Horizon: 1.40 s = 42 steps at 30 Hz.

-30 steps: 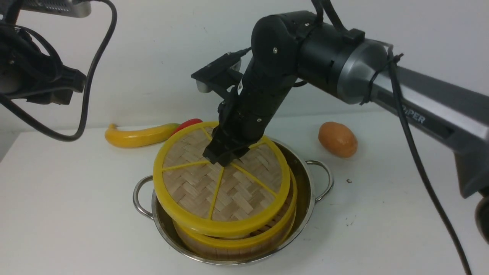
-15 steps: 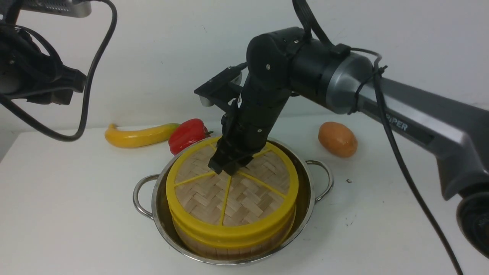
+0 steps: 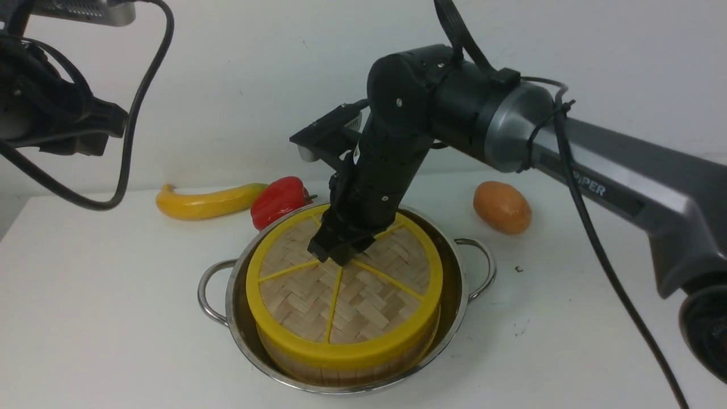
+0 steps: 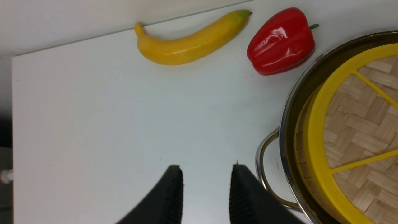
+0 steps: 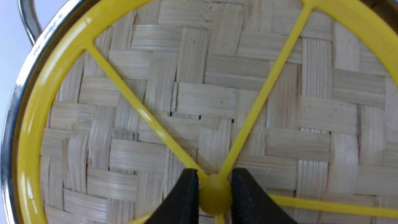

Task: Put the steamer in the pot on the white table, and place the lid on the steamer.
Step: 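Place the bamboo steamer lid onto the steamer basket in the pot with the right gripper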

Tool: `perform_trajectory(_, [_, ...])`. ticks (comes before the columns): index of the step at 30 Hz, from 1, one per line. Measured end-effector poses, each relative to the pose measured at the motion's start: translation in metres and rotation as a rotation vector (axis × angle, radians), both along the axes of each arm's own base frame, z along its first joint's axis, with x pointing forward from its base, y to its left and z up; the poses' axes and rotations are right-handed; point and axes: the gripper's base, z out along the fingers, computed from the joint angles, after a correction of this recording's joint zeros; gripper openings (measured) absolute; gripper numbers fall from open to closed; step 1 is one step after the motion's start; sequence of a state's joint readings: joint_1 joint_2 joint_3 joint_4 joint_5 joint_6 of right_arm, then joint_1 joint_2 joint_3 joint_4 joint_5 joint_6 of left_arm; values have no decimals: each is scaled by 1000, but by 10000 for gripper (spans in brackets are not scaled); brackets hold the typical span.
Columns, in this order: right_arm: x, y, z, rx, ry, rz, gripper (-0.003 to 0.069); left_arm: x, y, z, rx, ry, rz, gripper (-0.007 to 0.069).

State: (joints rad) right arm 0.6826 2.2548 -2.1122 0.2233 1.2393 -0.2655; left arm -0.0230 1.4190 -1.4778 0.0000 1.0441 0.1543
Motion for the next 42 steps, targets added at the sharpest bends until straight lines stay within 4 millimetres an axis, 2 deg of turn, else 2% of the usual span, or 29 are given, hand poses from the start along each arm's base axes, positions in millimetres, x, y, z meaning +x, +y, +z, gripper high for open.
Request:
perform_trajectory(18, [8, -10, -1, 30, 26, -36, 118, 0, 0, 0, 0, 0, 0, 210])
perform_trajectory(34, [8, -10, -1, 28, 20, -22, 120, 0, 0, 0, 0, 0, 0, 218])
perform_trajectory(36, [8, -10, -1, 28, 20, -22, 155, 0, 0, 0, 0, 0, 0, 217])
perform_trajectory(39, [9, -13, -1, 9, 13, -24, 306, 0, 0, 0, 0, 0, 0, 218])
perform_trajectory(40, [9, -13, -1, 9, 13, -24, 306, 0, 0, 0, 0, 0, 0, 218])
perform_trajectory(42, [10, -17, 3, -8, -4, -24, 392, 0, 0, 0, 0, 0, 0, 218])
